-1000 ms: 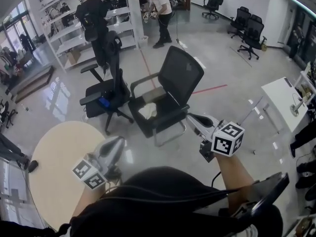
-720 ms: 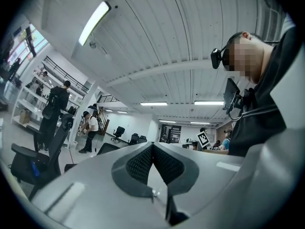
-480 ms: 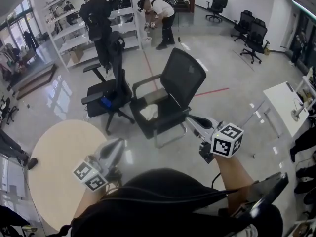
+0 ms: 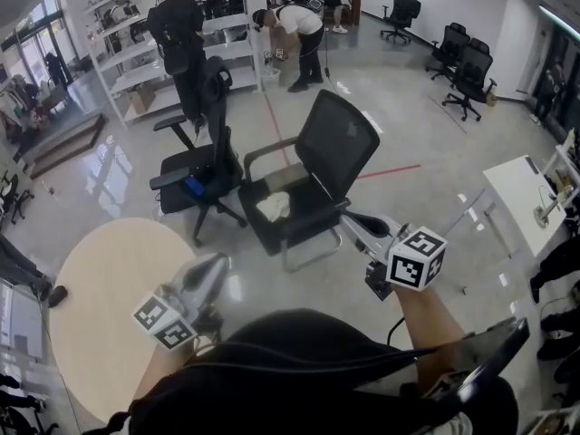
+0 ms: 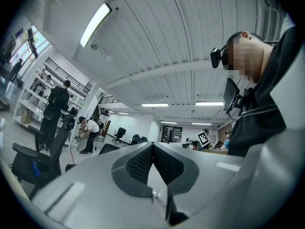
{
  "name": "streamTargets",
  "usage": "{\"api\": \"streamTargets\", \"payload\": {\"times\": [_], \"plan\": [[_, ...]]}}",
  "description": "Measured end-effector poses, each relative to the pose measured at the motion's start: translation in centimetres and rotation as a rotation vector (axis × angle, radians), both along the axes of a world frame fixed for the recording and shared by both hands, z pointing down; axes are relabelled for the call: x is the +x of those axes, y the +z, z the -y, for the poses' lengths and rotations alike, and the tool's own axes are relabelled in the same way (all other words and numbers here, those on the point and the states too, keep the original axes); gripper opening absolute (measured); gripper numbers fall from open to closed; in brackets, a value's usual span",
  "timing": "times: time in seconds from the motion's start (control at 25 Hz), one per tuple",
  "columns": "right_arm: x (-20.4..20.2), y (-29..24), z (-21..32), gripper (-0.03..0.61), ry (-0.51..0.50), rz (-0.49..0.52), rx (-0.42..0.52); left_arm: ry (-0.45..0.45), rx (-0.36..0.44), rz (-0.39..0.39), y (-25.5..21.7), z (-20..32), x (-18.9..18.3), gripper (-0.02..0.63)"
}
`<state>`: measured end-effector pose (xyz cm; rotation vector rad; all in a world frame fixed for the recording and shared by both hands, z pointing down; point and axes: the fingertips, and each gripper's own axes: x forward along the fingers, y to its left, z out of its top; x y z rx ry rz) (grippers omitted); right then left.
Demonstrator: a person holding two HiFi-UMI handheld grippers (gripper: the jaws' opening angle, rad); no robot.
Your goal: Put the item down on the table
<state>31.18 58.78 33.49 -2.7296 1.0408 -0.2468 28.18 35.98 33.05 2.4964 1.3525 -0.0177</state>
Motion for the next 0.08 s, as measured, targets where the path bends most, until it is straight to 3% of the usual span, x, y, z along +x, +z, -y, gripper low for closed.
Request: {"api": "streamTargets", "payload": {"times": [0.08], "plan": [[-0.13,-0.03,0.13,0.012,-0.002,0.001,-0.003,-0.002,0.001,0.002,-0.08,0.15,-0.12,-0.003]]}}
